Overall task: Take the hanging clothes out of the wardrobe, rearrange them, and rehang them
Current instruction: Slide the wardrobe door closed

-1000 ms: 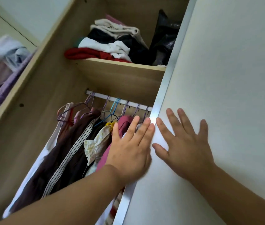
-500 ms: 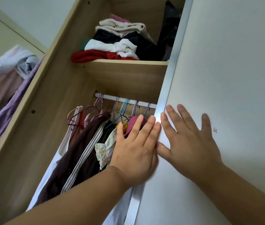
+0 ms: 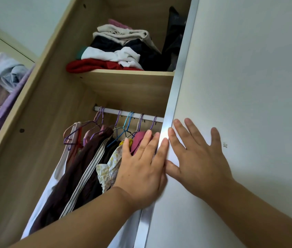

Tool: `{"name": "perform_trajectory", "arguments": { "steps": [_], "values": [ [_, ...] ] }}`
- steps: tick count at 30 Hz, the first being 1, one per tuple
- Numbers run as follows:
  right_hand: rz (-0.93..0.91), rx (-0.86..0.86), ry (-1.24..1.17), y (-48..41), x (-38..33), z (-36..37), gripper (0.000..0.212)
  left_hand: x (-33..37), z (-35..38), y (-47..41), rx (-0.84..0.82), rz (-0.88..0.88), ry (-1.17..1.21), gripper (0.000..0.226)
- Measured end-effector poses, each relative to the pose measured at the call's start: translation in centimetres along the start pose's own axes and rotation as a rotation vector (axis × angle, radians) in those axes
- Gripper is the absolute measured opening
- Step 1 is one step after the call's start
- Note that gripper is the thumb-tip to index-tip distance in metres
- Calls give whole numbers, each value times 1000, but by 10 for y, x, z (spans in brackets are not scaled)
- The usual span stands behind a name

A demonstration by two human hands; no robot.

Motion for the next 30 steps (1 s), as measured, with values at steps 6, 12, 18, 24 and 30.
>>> {"name": "perform_trajectory", "arguments": {
  "steps": [6, 12, 18, 24, 30],
  "values": [
    [-2, 31, -3, -4, -3, -1, 69, -5, -2, -1, 32, -25, 42, 59],
    [12, 50, -9, 10, 9, -4, 70, 12, -2, -1, 44, -18, 56, 60],
    [29, 15, -7, 23, 23, -8, 71, 26, -3, 1, -2, -40, 44, 60],
    [31, 0, 2, 36, 36, -8, 70, 34, -5, 1, -55, -33, 6, 61],
    [22, -52, 44, 28, 30, -1, 71, 29, -10, 0, -72, -42, -41, 59]
  ]
}}
Point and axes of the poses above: each hand's wrist, its own y-axis away from the middle knuckle, its own z-axis out of the palm, x = y × z, the point moved 6 cm from there along -y, towards the middle knuckle, and after that the axes turned 9 degrees about -z, right-handed, at the moved point
